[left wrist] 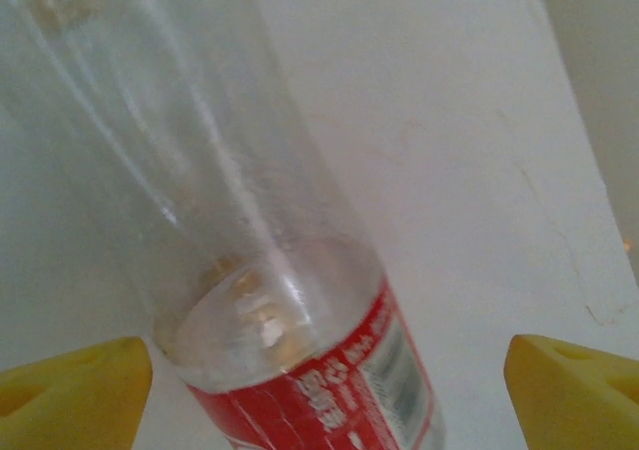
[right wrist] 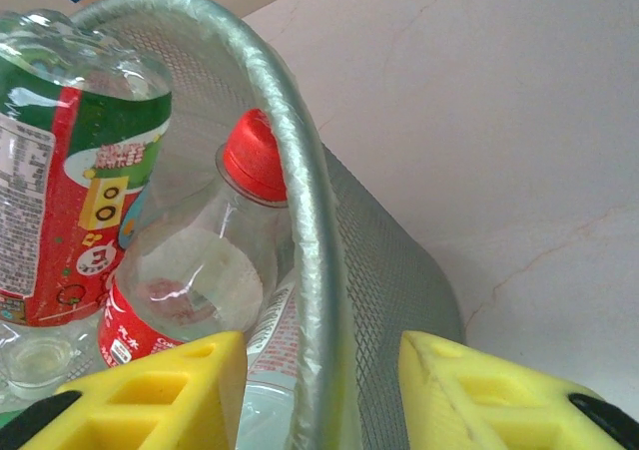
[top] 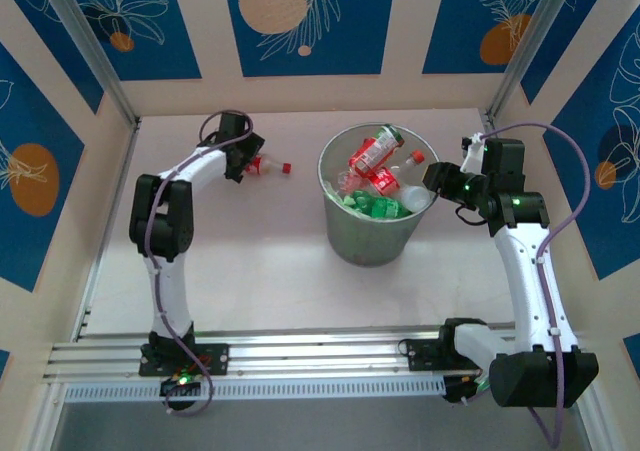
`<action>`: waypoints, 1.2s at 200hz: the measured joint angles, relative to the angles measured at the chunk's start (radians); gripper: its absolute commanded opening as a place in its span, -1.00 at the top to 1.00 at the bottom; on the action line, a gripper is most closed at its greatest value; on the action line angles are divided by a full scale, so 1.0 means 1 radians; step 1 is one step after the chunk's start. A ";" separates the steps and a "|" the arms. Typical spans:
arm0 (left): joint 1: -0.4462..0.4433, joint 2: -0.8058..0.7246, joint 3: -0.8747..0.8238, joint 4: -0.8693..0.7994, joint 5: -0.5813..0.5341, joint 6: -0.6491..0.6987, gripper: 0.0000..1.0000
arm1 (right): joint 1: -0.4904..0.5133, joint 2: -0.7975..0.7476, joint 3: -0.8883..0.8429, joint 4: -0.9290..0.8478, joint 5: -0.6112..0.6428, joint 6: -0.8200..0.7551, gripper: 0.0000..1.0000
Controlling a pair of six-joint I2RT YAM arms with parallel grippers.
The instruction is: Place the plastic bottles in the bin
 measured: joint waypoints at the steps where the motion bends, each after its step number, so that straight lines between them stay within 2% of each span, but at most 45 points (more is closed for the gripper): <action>1: 0.000 0.001 0.000 0.000 0.000 -0.003 -0.77 | 0.000 0.000 0.000 0.000 0.000 0.000 0.09; 83: 0.005 0.037 -0.053 0.055 0.014 -0.098 -0.32 | -0.002 0.000 -0.006 0.000 0.000 0.000 0.09; 130: 0.005 -0.006 -0.111 0.084 0.014 -0.069 -0.23 | -0.002 0.000 -0.006 0.000 0.000 0.000 0.09; 156: 0.005 -0.074 -0.157 0.090 0.018 0.019 -0.16 | -0.002 0.000 -0.006 0.000 0.000 0.000 0.09; 189: 0.004 -0.221 -0.172 0.135 0.054 0.210 -0.02 | -0.002 0.000 -0.006 0.001 0.000 0.003 0.09; 215: -0.010 -0.383 -0.201 0.224 0.124 0.389 0.25 | -0.002 0.000 -0.006 0.003 0.000 0.004 0.09; 240: -0.035 -0.485 -0.148 0.214 0.160 0.550 0.50 | 0.000 0.000 -0.006 0.003 0.000 0.004 0.09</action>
